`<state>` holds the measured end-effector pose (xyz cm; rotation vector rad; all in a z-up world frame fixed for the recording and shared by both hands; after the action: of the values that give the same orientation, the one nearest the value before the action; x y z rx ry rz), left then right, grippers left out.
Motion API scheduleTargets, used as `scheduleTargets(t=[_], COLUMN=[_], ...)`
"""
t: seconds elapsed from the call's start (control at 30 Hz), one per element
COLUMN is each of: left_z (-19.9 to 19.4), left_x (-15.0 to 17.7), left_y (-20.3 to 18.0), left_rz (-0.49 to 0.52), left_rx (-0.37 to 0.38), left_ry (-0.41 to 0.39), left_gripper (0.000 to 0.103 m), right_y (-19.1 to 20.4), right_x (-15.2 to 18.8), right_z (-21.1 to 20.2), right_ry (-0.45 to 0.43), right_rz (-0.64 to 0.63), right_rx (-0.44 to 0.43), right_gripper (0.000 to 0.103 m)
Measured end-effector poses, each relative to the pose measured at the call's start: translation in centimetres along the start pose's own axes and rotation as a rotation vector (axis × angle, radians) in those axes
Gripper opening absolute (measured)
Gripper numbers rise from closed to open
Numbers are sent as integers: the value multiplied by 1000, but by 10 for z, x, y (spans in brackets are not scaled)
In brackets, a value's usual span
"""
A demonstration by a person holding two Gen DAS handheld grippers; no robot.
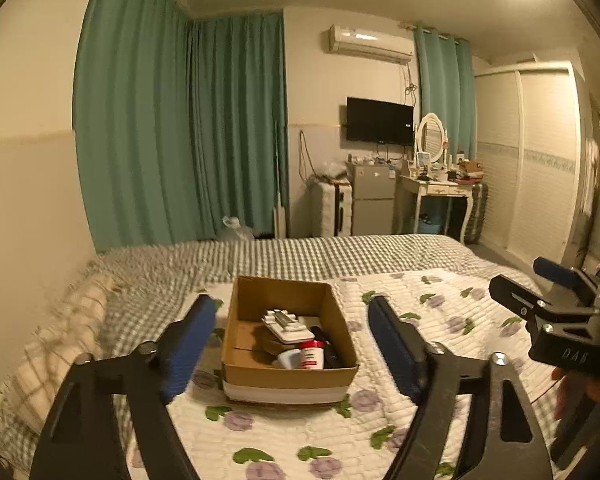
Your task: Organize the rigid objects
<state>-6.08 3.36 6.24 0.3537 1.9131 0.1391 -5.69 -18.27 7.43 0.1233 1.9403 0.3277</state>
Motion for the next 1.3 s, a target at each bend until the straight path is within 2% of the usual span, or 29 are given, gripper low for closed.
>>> scheduleTargets(t=[0.1, 0.27, 0.63, 1.0, 1.17, 1.3], left_z=[-7, -9, -14, -11, -9, -8], left_x=[8, 11, 15, 19, 20, 21], left_y=[-13, -20, -17, -21, -20, -18], left_rz=[23, 17, 0, 23, 13, 5], left_rx=[-3, 23, -19, -15, 14, 1], left_ry=[-29, -19, -20, -9, 4, 10], left_gripper=[85, 85, 85, 85, 85, 85], right_y=[-5, -9, -3, 4, 6, 6], right_x=[10, 18, 22, 29, 31, 32], right_z=[-2, -12, -19, -15, -13, -13], right_ry=[8, -16, -51, -23, -15, -13], right_rz=[5, 17, -24, -27, -27, -24], right_rx=[16, 20, 90, 69, 61, 57], right_gripper=[103, 103, 103, 103, 103, 103])
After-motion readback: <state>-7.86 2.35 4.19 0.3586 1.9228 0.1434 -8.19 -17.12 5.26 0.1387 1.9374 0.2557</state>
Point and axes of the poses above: each gripper's, at about its wrist camera, not at the fingertips, and z roughly the way its jaws point, y to its left, x to its underside, the point moved 1 cm from there along z, roughly the way its jaws point, and after that the axes turned 14 degrees about z, right-handed, at the moved point
